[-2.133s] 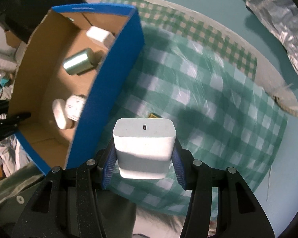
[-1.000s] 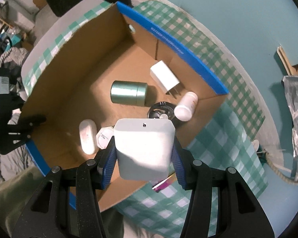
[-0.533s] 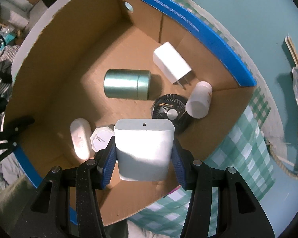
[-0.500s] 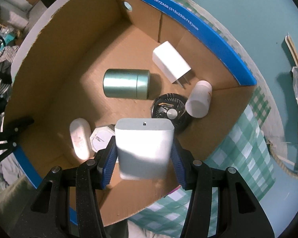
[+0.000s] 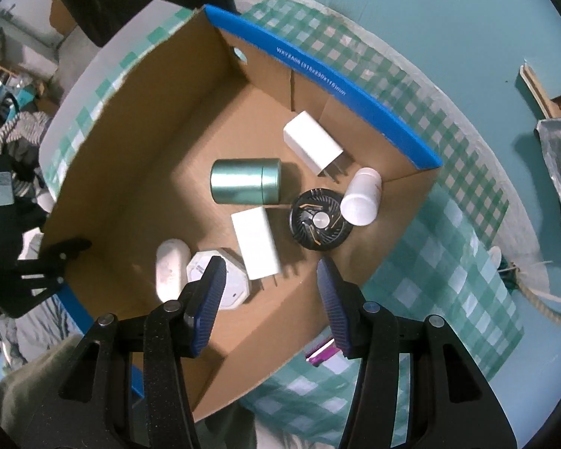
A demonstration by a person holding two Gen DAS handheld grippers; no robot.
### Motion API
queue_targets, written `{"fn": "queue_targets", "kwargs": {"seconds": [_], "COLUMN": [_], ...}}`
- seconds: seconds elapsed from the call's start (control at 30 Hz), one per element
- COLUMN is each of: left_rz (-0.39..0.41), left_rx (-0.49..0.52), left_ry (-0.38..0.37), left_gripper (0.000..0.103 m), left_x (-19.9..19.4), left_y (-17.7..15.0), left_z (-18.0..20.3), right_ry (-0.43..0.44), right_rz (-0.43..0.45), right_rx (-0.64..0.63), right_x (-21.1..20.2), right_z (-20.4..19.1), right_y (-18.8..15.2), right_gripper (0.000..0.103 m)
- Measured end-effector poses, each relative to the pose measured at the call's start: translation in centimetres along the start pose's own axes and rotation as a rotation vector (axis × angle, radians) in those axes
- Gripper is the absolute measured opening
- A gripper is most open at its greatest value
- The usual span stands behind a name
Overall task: Organize rigid objects
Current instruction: 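Carry the charger block into the box and open the right gripper, then move the right gripper back over the pink-and-gold stick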
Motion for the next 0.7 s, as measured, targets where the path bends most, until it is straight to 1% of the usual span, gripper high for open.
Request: {"fn": "queue_targets", "kwargs": {"seconds": [0.13,0.23,0.33,0.5,0.7], "left_rz": [0.0,-0.001,-0.001,-0.004,-0.004], "left_rx": [-0.004,-0.005,-0.003,0.0,-0.003], "left_ry": [-0.002,-0.003,-0.001,0.0,0.0], "left_gripper": [0.024,0.024,0.024,0.024,0.024], "left_x": [0.1,0.1,0.1,0.2,0.1], "left_y": [-0.1,-0.1,-0.1,0.0,0.0], "left_z": [-0.1,-0.2,-0.2,-0.2,-0.2], "right_ry": [0.005,0.009,0.002,-0.01,0.005], "right_rz": [0.019,0.037,0.048,0.055,0.058], "right_rx": [0.018,0.038,0.053,0.107,0.188], "right_x": [-1.2,-2.1,-2.9,-3.9,-4.3], "right_z": [0.2,0.6,1.2,2.6,4.6], "right_y": [-0.4,-0.9,-1.4,-2.8,-4.7], "right_gripper": [0.052,0.055,0.056,0.056,0.056]}}
Point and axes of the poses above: each gripper's, at about its wrist camera, not at the fingertips, and x roughly the way its jaws point, z to its right, y to its top, the point moved 3 cm from there along x, roughly the way its jaws point
